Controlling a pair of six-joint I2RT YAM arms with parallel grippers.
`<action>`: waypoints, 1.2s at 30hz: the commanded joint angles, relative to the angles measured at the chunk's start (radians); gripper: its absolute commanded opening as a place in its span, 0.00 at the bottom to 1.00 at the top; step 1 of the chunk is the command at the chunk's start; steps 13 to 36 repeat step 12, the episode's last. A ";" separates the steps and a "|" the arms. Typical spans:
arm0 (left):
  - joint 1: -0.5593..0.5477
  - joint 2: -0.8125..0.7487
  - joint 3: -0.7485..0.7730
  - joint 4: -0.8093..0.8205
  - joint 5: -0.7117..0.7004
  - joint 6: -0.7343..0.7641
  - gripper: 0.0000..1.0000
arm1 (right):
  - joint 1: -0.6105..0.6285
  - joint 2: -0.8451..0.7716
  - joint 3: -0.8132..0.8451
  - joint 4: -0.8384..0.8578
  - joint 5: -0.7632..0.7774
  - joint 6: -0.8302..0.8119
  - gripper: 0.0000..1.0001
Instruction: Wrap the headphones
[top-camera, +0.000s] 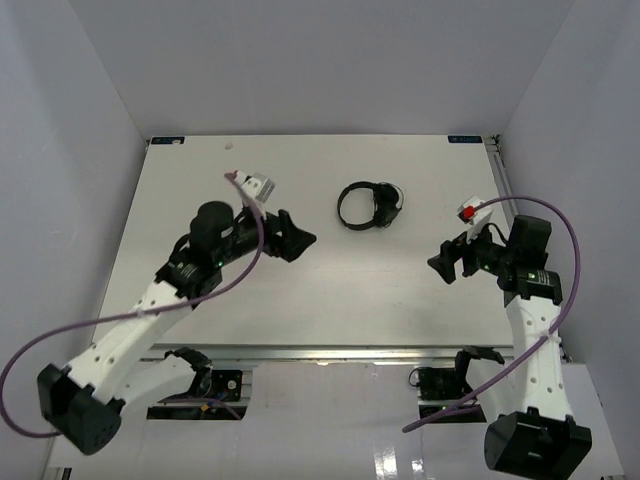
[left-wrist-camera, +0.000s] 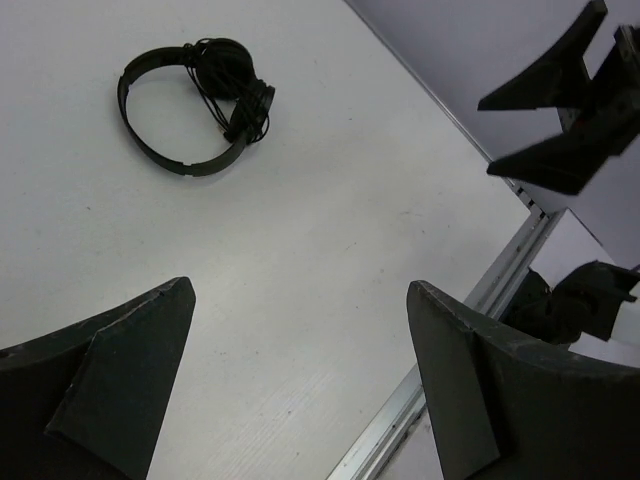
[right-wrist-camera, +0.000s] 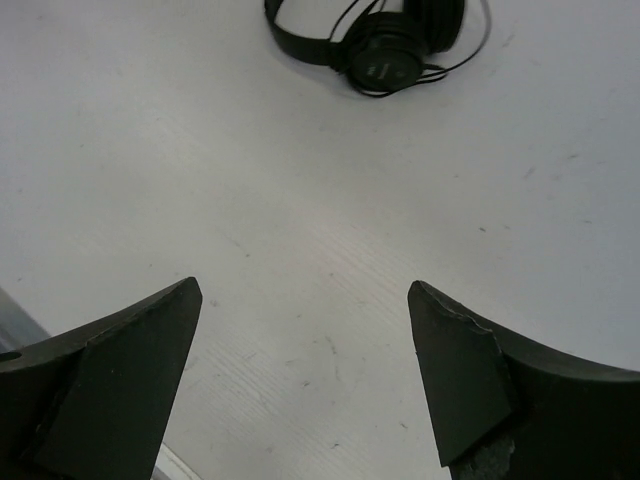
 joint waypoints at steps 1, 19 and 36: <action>0.007 -0.170 -0.182 -0.006 -0.039 0.070 0.98 | 0.004 -0.118 -0.003 0.164 0.232 0.234 0.90; 0.007 -0.276 -0.262 -0.032 -0.104 0.084 0.98 | 0.004 -0.265 -0.041 0.133 0.329 0.276 0.90; 0.007 -0.276 -0.262 -0.032 -0.104 0.084 0.98 | 0.004 -0.265 -0.041 0.133 0.329 0.276 0.90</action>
